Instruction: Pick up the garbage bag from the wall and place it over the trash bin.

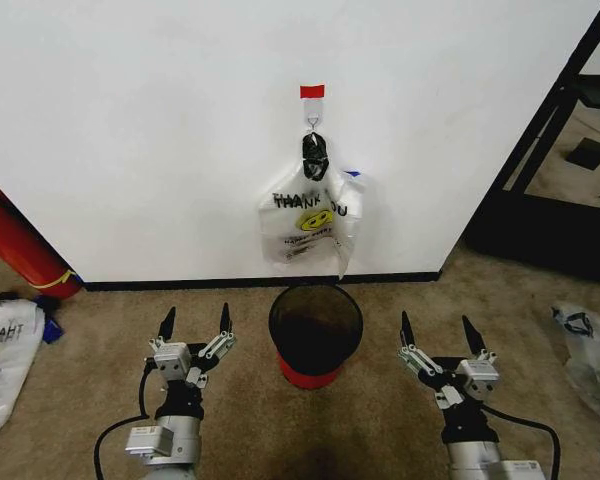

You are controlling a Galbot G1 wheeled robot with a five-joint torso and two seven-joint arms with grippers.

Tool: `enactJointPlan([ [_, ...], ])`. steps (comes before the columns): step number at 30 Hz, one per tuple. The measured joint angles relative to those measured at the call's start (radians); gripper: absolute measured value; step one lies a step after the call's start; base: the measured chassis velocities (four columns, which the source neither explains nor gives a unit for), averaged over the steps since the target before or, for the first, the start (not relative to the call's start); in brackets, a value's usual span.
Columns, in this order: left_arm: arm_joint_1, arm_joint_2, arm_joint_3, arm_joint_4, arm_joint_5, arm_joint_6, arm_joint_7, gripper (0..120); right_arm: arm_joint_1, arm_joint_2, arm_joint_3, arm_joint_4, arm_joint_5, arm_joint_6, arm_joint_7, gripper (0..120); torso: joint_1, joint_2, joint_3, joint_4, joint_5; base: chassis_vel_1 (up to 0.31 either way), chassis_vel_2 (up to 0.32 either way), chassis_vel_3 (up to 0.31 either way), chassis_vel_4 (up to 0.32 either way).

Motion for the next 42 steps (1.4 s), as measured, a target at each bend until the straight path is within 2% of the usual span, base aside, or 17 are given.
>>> enactJointPlan([
  [9,0.011,-0.012,0.001,0.009,0.006,-0.010,-0.003,100,0.021,-0.014,-0.002,-0.025,0.019,0.006,0.001,100,0.000,0.000,0.000,0.0000,0.0000,0.000,0.000,0.000,0.000],
  [16,0.013,-0.013,0.006,0.019,0.026,-0.021,-0.003,100,0.096,-0.085,-0.010,-0.063,0.176,-0.036,-0.026,100,0.000,0.000,0.000,-0.0001,0.0000,0.000,0.000,0.000,0.000],
  [20,-0.004,0.010,0.006,0.028,0.021,-0.013,-0.002,100,0.236,-0.163,-0.026,-0.101,0.390,-0.109,-0.089,100,0.000,0.000,0.000,0.0002,0.0001,0.000,0.000,0.000,0.000],
  [23,-0.019,0.023,0.020,0.036,0.006,-0.003,0.000,100,0.301,-0.191,-0.027,-0.129,0.474,-0.136,-0.119,100,0.000,0.000,0.000,0.0000,0.0001,0.000,0.000,0.000,0.000],
  [26,-0.034,0.043,0.034,0.054,-0.006,0.006,0.003,100,0.414,-0.223,-0.038,-0.188,0.623,-0.194,-0.146,100,0.000,0.000,0.000,-0.0010,-0.0001,0.000,0.000,0.000,0.000],
  [28,-0.026,0.045,0.032,0.055,-0.005,0.006,0.003,100,0.509,-0.241,-0.068,-0.242,0.728,-0.235,-0.154,100,0.000,0.000,0.000,0.0000,0.0000,0.000,0.000,0.000,0.000],
  [29,-0.026,0.045,0.032,0.055,-0.005,0.006,0.003,100,0.509,-0.241,-0.068,-0.242,0.728,-0.235,-0.154,100,0.000,0.000,0.000,0.0000,0.0000,0.000,0.000,0.000,0.000],
  [31,-0.012,0.044,0.023,0.053,0.000,0.006,0.003,100,0.633,-0.245,-0.121,-0.315,0.821,-0.268,-0.162,100,0.000,0.000,0.000,0.0003,0.0002,0.000,0.000,0.000,0.000],
  [35,0.001,0.035,0.011,0.040,0.015,0.007,0.003,100,0.820,-0.230,-0.198,-0.435,0.919,-0.307,-0.186,100,0.000,0.000,0.000,0.0003,0.0000,0.000,0.000,0.000,0.000],
  [36,0.001,0.035,0.011,0.040,0.015,0.007,0.003,100,0.820,-0.230,-0.198,-0.435,0.919,-0.307,-0.186,100,0.000,0.000,0.000,0.0003,0.0000,0.000,0.000,0.000,0.000],
  [42,0.012,0.017,0.000,0.037,0.028,0.007,0.003,100,1.052,-0.184,-0.274,-0.593,1.014,-0.346,-0.168,100,0.000,0.000,0.000,0.0002,-0.0002,0.000,0.000,0.000,0.000],
])
